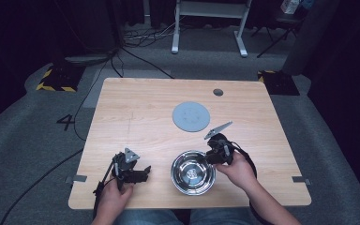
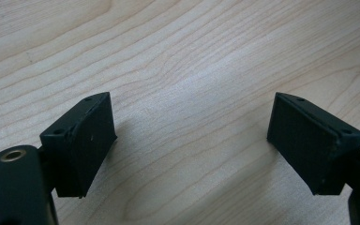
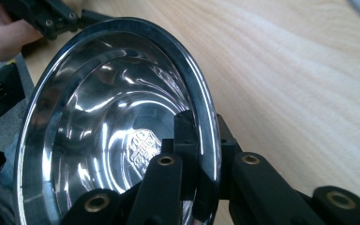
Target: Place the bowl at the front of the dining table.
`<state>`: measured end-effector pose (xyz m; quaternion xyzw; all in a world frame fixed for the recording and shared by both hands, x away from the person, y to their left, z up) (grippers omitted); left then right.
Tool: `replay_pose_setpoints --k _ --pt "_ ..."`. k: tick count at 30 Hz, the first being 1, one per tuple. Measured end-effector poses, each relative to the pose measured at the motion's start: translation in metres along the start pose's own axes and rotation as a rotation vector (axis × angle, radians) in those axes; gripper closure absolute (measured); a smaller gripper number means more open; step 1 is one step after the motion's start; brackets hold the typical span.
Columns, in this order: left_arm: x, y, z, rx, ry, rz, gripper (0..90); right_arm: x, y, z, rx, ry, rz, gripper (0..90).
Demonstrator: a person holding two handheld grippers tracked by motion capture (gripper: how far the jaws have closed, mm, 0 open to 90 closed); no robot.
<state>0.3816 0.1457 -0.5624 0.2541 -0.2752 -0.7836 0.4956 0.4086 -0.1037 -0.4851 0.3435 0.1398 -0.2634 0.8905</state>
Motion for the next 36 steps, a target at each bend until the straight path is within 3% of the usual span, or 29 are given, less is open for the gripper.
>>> replay_pose_setpoints --k 14,29,36 --pt "0.000 -0.002 0.002 0.002 -0.007 -0.001 15.6 0.007 0.031 0.030 0.064 -0.070 0.029 85.1" --pt "-0.001 0.000 0.000 0.003 -0.001 0.002 15.6 0.026 0.070 0.061 0.145 -0.152 0.017 85.0" --pt "-0.001 0.000 0.000 0.003 -0.001 0.003 15.6 0.042 0.091 0.074 0.142 -0.239 0.015 84.9"
Point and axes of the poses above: each handheld gripper's, and its own axes: z roughly backward along the jaws, y roughly out of its top, x roughly to its right, the point moved 8 cm from there along -z, roughly forward along the jaws, and after that the axes turned 12 degrees about y, right-handed, at the moved point
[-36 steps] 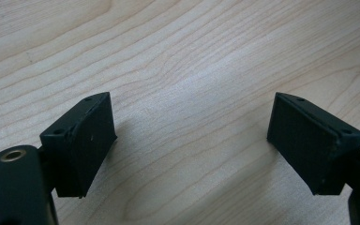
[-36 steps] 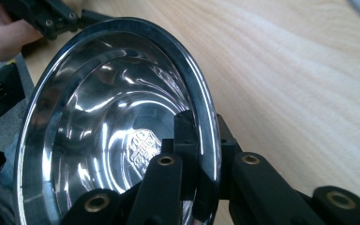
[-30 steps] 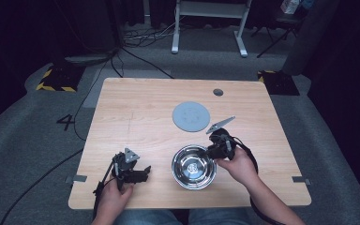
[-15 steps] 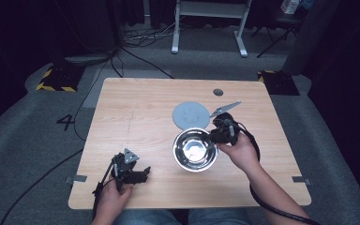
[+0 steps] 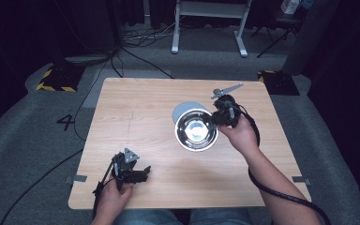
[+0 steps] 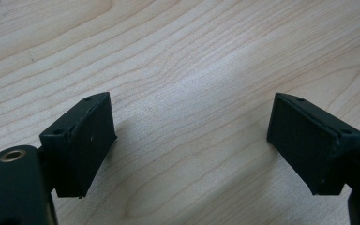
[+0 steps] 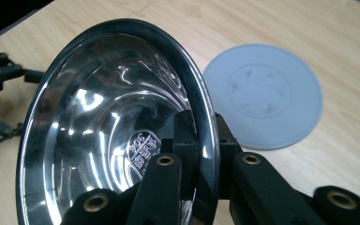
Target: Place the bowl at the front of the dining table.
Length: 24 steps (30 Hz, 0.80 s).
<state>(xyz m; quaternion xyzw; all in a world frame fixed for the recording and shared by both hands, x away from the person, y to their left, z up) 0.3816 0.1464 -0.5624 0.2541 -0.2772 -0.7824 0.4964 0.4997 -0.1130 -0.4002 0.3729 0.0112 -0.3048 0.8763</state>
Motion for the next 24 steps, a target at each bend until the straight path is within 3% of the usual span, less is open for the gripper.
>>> replay_pose_setpoints --k 4,9,24 --pt "0.000 0.000 0.000 0.000 0.000 0.000 15.6 0.009 0.013 0.003 0.007 -0.029 -0.002 84.9" --pt "0.000 0.000 0.000 0.000 0.000 0.000 15.6 0.019 0.024 0.004 0.031 -0.034 -0.021 84.8" --pt "0.000 0.000 0.000 -0.001 -0.001 0.001 15.6 0.056 0.049 -0.010 0.068 -0.084 -0.085 84.8"
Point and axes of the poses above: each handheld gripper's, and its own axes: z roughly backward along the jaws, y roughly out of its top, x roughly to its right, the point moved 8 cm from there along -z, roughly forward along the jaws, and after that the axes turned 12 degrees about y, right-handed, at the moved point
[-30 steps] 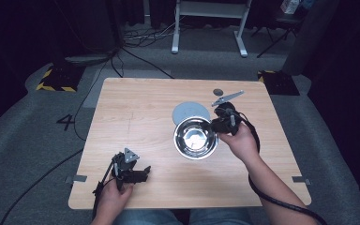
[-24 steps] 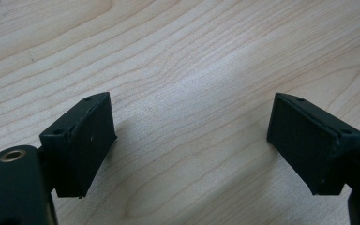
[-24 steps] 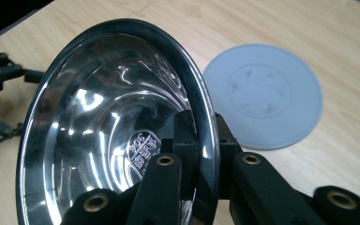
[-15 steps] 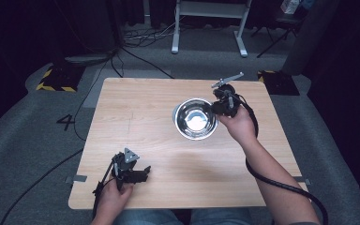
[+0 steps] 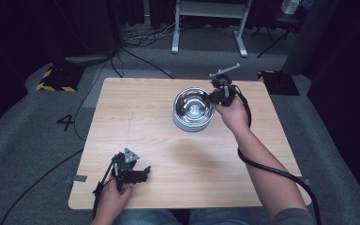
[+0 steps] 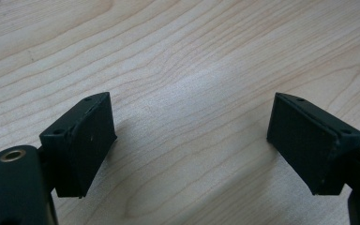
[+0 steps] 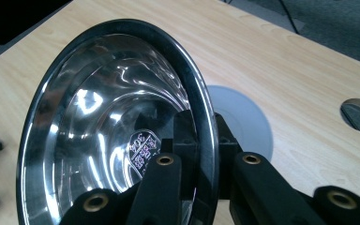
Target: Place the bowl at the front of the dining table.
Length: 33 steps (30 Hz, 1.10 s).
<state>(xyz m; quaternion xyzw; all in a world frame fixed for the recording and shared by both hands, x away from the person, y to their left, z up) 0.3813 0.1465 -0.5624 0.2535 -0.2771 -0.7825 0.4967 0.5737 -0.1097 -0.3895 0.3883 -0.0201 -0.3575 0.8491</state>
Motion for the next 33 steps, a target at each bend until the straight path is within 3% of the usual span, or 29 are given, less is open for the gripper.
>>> replay_pose_setpoints --k 3,16,22,33 --pt "0.000 0.000 0.000 0.000 0.000 0.001 15.6 0.009 0.004 -0.004 0.013 -0.003 -0.031 84.9" --pt "0.000 0.000 0.000 0.000 -0.001 -0.001 15.6 0.035 0.015 -0.022 0.034 -0.031 -0.084 84.6" --pt "0.000 0.000 0.000 0.000 -0.001 -0.001 15.6 0.050 0.014 -0.033 0.035 -0.035 -0.132 83.8" --pt "0.000 0.000 0.000 0.000 0.000 0.000 15.6 0.065 0.004 -0.050 0.003 -0.067 -0.170 84.3"
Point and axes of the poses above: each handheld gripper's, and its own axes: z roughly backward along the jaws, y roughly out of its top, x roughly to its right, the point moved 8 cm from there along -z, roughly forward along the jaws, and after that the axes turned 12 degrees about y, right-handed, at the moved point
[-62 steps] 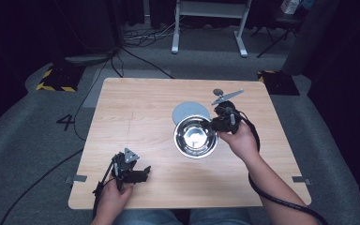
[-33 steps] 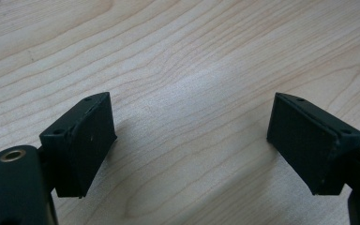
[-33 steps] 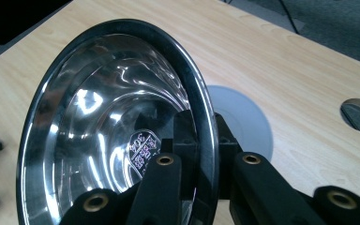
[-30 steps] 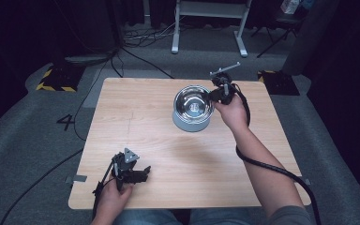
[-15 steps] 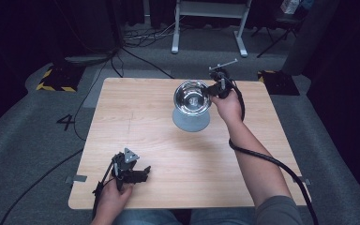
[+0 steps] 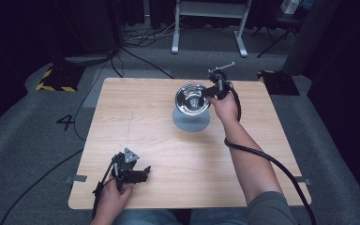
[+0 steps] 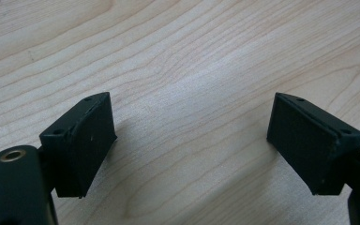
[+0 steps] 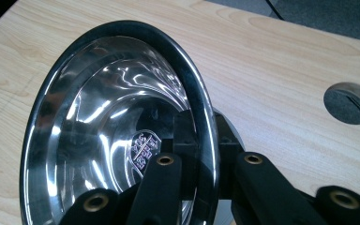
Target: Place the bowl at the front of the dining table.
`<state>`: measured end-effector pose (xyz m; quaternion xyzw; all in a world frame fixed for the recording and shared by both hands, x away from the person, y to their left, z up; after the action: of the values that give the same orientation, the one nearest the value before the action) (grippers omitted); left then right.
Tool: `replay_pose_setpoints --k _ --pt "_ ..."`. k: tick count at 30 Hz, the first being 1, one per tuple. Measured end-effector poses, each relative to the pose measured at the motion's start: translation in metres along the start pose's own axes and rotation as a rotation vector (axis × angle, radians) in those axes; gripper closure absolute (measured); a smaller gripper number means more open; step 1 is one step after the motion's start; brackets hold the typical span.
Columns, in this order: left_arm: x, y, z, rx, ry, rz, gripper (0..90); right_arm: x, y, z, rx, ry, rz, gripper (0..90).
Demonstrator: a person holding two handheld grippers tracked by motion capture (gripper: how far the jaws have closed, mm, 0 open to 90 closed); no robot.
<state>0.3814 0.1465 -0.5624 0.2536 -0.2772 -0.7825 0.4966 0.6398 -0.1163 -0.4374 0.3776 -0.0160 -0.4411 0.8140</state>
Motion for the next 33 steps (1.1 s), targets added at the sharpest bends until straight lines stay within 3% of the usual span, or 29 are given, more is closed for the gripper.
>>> replay_pose_setpoints --k 33 --pt "0.000 0.000 0.000 0.000 0.000 0.000 15.6 0.013 -0.035 -0.054 -0.092 0.000 -0.076 84.4"
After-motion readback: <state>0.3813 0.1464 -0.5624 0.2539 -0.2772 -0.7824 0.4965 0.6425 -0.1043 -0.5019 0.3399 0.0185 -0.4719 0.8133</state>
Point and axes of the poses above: each handheld gripper's, and its own axes: z roughly backward along the jaws, y roughly out of its top, x roughly to its right, the point moved 8 cm from there along -z, roughly forward along the jaws, and after that the axes turned 12 degrees about y, right-handed, at the moved point
